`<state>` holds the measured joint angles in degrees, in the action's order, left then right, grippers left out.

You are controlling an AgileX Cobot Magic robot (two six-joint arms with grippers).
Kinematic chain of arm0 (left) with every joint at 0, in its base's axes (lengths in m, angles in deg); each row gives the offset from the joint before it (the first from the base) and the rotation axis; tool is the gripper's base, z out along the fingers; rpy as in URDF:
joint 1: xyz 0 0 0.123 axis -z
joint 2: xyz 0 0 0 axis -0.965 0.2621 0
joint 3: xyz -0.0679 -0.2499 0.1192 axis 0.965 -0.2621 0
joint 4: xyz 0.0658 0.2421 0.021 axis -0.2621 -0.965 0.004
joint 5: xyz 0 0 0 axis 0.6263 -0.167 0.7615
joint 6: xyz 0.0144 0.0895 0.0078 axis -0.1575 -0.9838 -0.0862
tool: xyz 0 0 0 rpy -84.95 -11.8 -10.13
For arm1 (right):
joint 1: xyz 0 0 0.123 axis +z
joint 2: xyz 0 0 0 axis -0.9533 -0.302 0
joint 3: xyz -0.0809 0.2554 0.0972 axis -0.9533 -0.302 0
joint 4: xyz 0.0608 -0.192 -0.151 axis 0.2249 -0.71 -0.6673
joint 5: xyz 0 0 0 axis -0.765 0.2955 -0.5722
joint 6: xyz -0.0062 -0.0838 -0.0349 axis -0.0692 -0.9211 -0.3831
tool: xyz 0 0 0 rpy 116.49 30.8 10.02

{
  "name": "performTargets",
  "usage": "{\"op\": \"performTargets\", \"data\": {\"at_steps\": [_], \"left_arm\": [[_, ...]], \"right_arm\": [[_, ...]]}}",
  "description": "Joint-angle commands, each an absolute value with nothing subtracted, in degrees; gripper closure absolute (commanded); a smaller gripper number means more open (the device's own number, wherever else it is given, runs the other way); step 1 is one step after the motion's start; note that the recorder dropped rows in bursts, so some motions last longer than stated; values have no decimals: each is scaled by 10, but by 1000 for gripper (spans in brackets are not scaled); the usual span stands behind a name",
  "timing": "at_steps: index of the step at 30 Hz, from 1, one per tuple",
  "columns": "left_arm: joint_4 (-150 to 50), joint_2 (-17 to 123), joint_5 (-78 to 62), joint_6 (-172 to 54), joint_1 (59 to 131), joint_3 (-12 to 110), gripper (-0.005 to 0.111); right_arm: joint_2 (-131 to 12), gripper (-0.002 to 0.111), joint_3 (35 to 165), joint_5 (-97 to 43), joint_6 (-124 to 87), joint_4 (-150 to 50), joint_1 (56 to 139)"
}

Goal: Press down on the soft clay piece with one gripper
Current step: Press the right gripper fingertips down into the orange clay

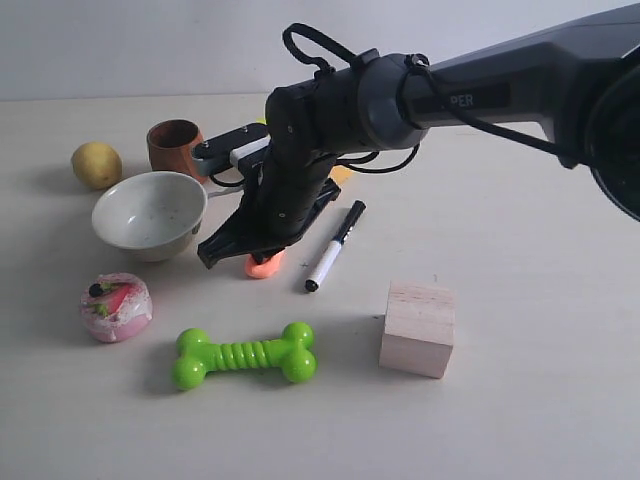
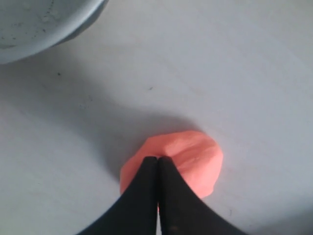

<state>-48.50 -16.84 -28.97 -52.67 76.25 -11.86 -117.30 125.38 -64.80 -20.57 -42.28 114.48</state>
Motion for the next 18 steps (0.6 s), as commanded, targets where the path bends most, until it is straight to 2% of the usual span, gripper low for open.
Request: {"op": "performTargets", "data": {"at_steps": [1,18], "left_arm": [[-483,-169,-283,-527,766,-117,107],[-483,-169,-283,-527,766,-117,107]], "right_arm": [[-1192,108,1249,-681,-194,-449,1143],[-1199,108,1249,-673,-164,-455,1124]]}}
